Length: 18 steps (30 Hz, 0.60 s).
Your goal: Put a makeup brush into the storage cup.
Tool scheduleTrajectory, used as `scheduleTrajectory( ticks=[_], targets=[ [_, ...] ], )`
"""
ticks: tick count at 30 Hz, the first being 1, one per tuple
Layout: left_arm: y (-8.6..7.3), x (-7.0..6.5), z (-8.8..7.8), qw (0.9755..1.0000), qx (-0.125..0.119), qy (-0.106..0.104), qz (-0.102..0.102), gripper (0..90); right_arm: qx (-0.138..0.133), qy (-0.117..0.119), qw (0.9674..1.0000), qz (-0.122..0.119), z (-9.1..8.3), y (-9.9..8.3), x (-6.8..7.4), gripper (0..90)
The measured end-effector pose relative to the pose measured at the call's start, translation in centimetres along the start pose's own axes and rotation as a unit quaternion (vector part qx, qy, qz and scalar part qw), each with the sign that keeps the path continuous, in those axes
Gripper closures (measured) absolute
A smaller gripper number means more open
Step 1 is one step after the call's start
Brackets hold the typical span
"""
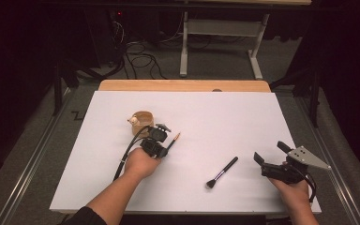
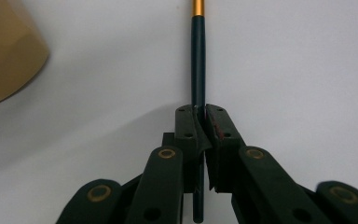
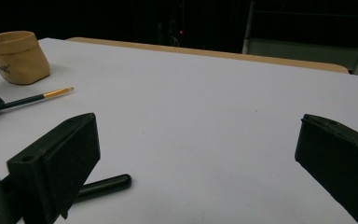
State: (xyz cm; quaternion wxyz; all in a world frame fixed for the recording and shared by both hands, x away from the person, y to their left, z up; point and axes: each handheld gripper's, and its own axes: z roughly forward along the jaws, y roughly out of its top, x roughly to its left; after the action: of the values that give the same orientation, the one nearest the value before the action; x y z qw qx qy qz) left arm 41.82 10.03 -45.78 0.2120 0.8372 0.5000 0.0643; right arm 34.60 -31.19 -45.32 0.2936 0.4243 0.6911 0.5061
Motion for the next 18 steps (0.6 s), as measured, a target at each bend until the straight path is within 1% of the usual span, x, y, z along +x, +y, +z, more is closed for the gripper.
scheduleTrajectory(
  ticks=[1, 4, 6, 8, 11, 13, 14, 15, 16, 18],
  targets=[
    [-0.1, 0.0, 0.0, 1.0000, -0.004, -0.001, -0.003, 84.4, 0.000, 0.000, 1.0000, 0.000, 0.0, 0.0, 0.0, 0.7],
    [-0.4, 0.3, -0.2, 0.9999, -0.008, -0.005, -0.004, 84.4, 0.000, 0.000, 1.0000, 0.000, 0.0, 0.0, 0.0, 0.7],
    [-0.6, 0.4, -0.4, 0.9997, -0.018, -0.009, -0.011, 84.4, 0.000, -0.001, 1.0000, 0.001, 0.0, 0.0, 0.0, 0.7],
    [-0.8, 0.6, -0.6, 0.9996, -0.022, -0.011, -0.010, 84.4, 0.000, -0.001, 1.0000, 0.001, 0.0, 0.0, 0.0, 0.7],
    [-1.3, 0.5, -1.0, 0.9995, -0.030, -0.014, -0.003, 84.4, 0.000, -0.001, 1.0000, 0.001, 0.0, 0.0, 0.0, 0.7],
    [-1.9, 0.5, -1.3, 0.9989, -0.044, -0.017, -0.004, 84.5, 0.000, 0.000, 1.0000, -0.001, 0.0, 0.0, 0.0, 0.7],
    [-1.9, 0.5, -1.3, 0.9989, -0.044, -0.017, -0.004, 84.4, 0.000, 0.000, 1.0000, -0.001, 0.0, 0.0, 0.0, 0.7],
    [-2.3, 0.7, -1.4, 0.9984, -0.053, -0.016, -0.005, 84.4, 0.001, -0.001, 1.0000, -0.002, 0.0, 0.0, 0.0, 0.7],
    [-2.3, 0.7, -1.4, 0.9984, -0.053, -0.016, -0.005, 84.4, 0.001, -0.001, 1.0000, -0.002, 0.0, 0.0, 0.0, 0.7],
    [-2.7, 0.8, -1.7, 0.9978, -0.063, -0.017, -0.011, 84.4, 0.002, -0.001, 1.0000, -0.001, 0.0, 0.0, 0.0, 0.7]
  ],
)
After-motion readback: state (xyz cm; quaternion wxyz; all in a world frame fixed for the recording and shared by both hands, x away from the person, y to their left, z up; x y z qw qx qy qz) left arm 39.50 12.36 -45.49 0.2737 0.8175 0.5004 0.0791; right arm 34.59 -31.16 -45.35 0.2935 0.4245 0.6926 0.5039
